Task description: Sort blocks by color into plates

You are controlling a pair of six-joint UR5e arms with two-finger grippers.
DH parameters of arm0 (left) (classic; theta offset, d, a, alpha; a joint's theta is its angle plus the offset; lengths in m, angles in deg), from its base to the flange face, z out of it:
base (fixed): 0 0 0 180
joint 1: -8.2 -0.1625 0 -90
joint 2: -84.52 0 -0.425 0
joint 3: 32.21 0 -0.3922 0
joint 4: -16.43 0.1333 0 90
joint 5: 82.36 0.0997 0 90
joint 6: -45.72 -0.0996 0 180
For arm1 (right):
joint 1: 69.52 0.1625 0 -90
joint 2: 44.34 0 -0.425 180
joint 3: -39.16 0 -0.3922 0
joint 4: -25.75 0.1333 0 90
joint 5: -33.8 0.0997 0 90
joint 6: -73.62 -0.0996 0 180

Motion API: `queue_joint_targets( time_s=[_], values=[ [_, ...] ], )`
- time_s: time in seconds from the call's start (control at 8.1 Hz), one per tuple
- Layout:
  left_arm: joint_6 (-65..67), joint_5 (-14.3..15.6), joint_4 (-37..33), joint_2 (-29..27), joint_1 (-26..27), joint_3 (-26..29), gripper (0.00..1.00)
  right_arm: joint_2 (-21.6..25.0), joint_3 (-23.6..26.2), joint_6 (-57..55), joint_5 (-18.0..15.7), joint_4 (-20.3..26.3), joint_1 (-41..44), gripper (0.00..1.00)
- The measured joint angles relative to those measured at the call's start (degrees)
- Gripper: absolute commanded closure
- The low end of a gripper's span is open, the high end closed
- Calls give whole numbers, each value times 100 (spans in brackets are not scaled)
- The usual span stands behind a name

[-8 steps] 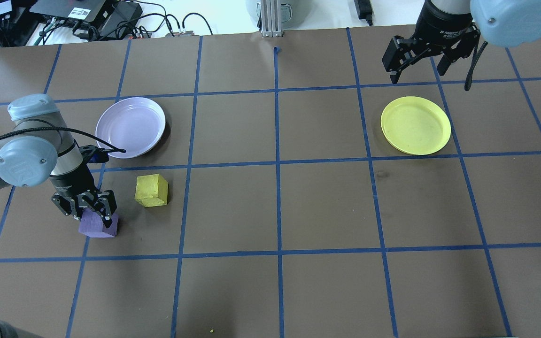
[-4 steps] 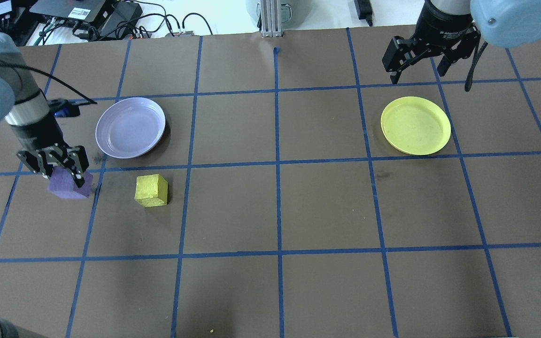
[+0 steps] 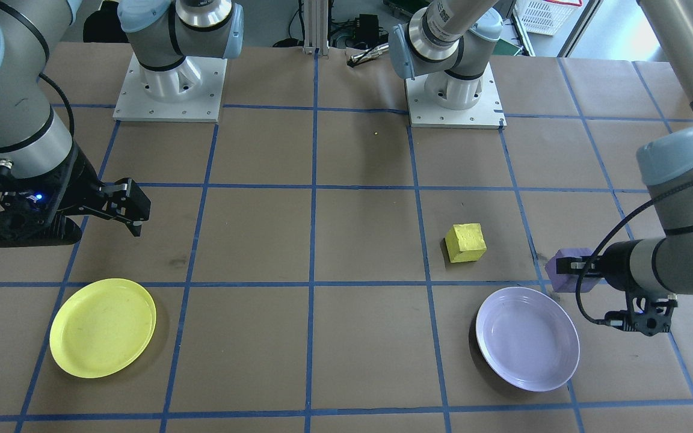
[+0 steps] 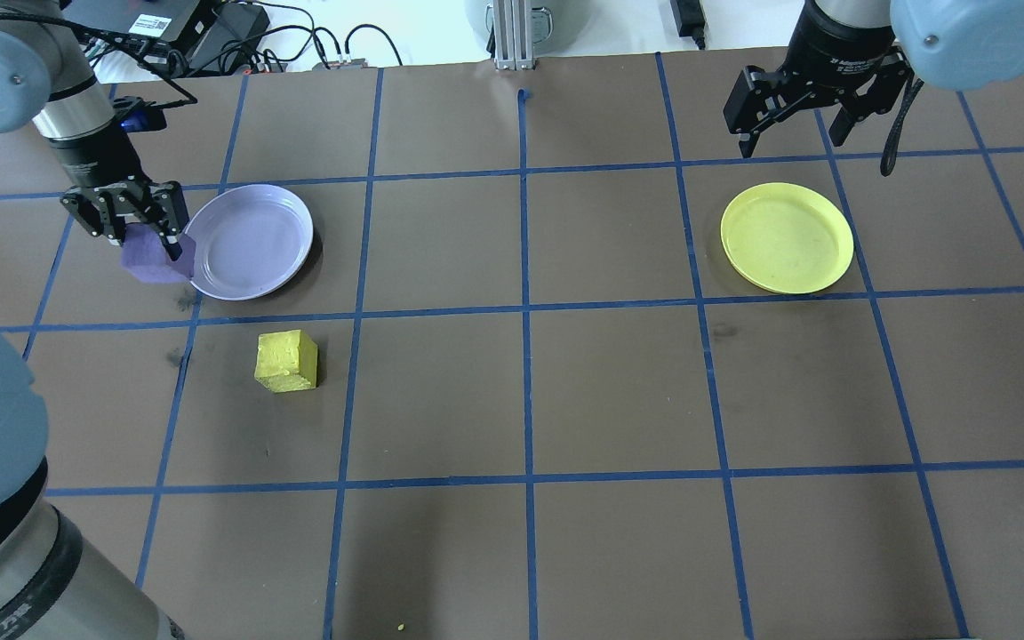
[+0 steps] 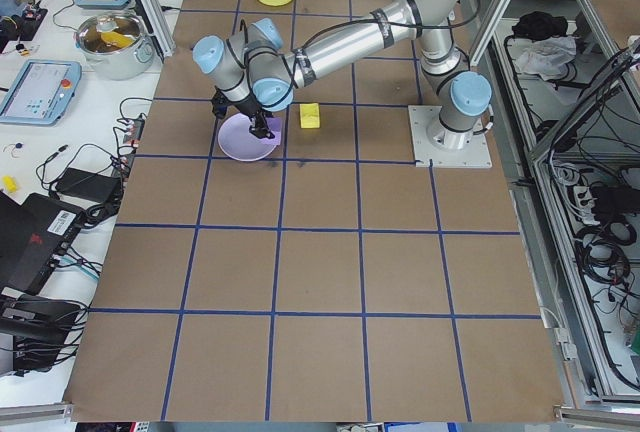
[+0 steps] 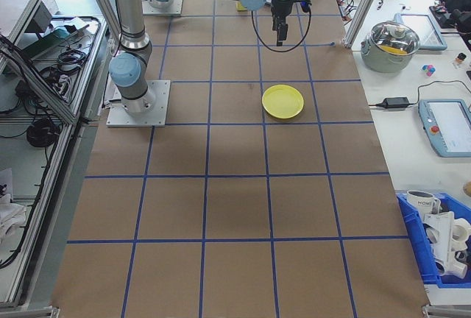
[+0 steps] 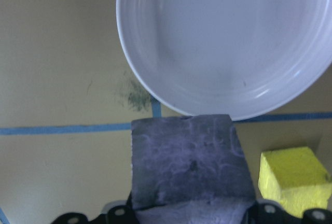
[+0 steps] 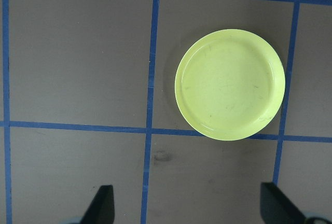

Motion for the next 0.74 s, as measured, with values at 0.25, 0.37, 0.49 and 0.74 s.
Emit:
queue_joint_targets(
  time_s=[0.25,0.37,0.49,0.74],
  values=[
    [351,-14,413,-407,315,214,96,0,-4,-60,6,-62,0,0],
    [425,-20,534,-511,376,244,96,0,-6,-61,7,-64,0,0],
    [459,-32,609,-565,400,252,92,0,-6,-41,8,-78,0,0],
    [485,-52,685,-644,410,259,69,1,-6,-25,5,-80,0,0]
  ],
)
